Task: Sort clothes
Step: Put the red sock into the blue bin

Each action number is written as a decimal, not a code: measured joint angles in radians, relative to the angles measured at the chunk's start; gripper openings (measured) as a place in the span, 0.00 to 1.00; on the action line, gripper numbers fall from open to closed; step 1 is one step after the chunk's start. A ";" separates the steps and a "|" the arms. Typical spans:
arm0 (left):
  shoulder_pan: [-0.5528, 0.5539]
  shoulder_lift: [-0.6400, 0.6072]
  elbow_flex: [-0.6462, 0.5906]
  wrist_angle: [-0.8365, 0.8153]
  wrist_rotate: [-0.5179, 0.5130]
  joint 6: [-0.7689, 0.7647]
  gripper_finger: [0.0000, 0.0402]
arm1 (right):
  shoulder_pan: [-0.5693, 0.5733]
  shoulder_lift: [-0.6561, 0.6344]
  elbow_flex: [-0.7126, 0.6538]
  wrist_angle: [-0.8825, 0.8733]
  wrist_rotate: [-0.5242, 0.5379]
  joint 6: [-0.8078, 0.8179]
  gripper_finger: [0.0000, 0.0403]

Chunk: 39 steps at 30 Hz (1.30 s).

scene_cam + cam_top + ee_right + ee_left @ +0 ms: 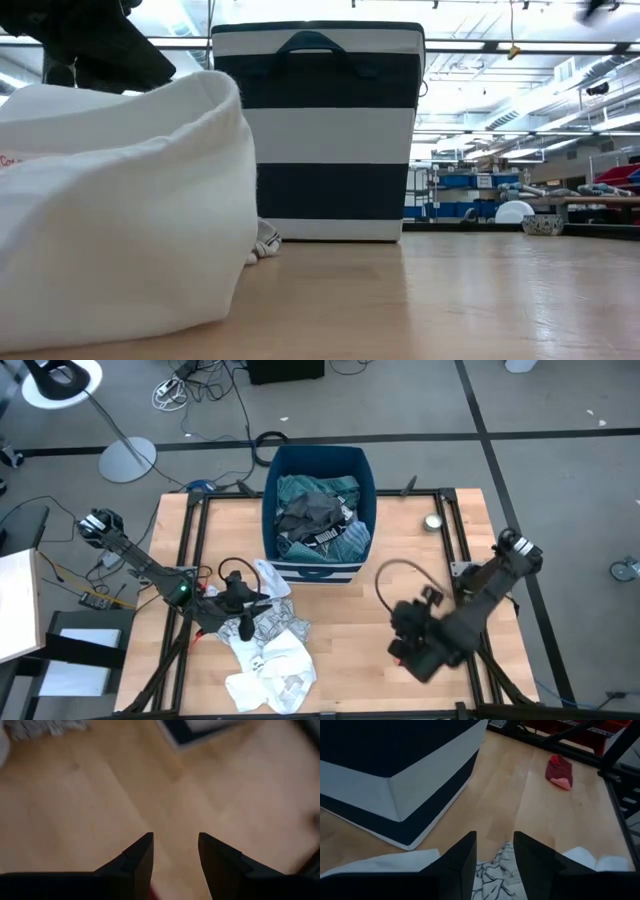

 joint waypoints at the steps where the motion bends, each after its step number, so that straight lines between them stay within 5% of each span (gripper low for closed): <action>1: 0.000 0.000 0.000 0.001 0.002 0.000 0.34 | 0.032 0.000 -0.052 0.032 -0.006 0.072 0.38; 10: 0.000 0.000 0.000 0.013 0.004 0.002 0.34 | 0.236 0.000 -0.435 0.522 -0.045 0.365 0.37; 18: 0.000 0.000 0.000 0.030 0.004 -0.002 0.34 | 0.253 0.000 -0.697 0.863 -0.081 0.417 0.34; 22: 0.000 0.000 0.000 0.041 0.004 -0.001 0.34 | 0.238 -0.006 -0.783 0.956 -0.084 0.430 0.23; 26: 0.000 0.000 0.000 0.041 0.004 -0.002 0.34 | 0.223 -0.008 -0.776 0.886 -0.028 0.352 0.03; 33: 0.000 0.000 0.000 0.038 0.027 -0.002 0.34 | 0.121 -0.121 -0.610 0.530 0.004 0.215 0.01; 39: 0.001 0.000 0.000 -0.010 0.107 -0.005 0.34 | -0.014 -0.243 -0.399 0.358 0.133 -0.105 0.01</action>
